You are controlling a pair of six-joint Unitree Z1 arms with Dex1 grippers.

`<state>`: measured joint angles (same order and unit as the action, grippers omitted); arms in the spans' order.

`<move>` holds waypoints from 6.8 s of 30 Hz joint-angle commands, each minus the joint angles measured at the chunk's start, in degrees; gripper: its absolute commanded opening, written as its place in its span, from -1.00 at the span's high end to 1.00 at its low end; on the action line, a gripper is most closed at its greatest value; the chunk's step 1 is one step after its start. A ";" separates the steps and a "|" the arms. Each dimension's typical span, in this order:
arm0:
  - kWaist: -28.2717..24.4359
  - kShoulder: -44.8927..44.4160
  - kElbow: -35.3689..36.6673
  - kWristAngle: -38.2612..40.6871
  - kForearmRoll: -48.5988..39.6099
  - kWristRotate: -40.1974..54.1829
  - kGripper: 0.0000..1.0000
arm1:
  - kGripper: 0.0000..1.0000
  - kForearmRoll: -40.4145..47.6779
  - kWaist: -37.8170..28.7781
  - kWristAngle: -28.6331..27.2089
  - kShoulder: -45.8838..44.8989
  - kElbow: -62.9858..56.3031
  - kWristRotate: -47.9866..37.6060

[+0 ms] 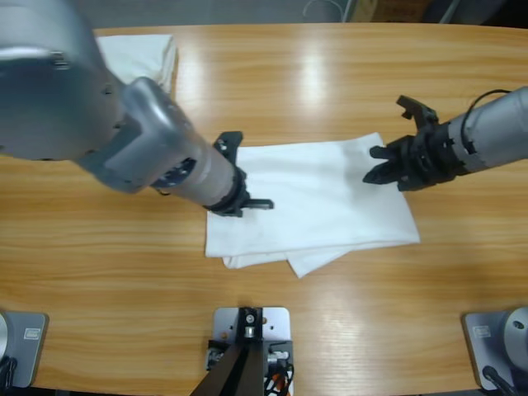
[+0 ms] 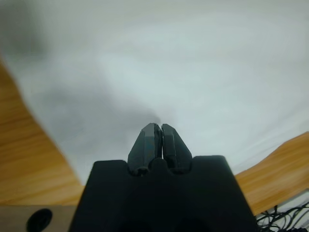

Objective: Fold clothes

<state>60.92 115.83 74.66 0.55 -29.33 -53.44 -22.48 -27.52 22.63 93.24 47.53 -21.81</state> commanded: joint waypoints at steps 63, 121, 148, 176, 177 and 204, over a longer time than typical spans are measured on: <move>0.17 10.20 0.23 7.81 -1.34 0.18 1.00 | 0.30 4.18 16.23 -14.59 5.36 -6.38 2.47; -0.62 10.46 0.23 8.41 -1.25 0.27 1.00 | 0.21 5.78 28.04 33.83 24.92 -7.45 18.59; -2.28 0.06 -0.49 3.08 -1.32 0.88 1.00 | 1.00 -14.54 22.07 -5.17 2.33 1.60 10.82; -2.47 -10.56 -17.18 -0.73 2.51 -1.40 1.00 | 1.00 -52.82 -25.25 -40.27 11.42 34.56 -8.15; -2.47 -10.65 -17.21 -0.73 2.53 -1.40 1.00 | 1.00 -52.74 -25.81 -39.80 12.34 35.15 -8.16; -2.47 -10.37 -22.45 -0.73 6.36 -2.11 1.00 | 1.00 -38.43 -41.18 -19.55 20.14 41.41 -8.69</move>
<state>58.80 105.42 54.15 0.56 -24.07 -55.08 -68.83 -68.12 -2.73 114.68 90.98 -30.20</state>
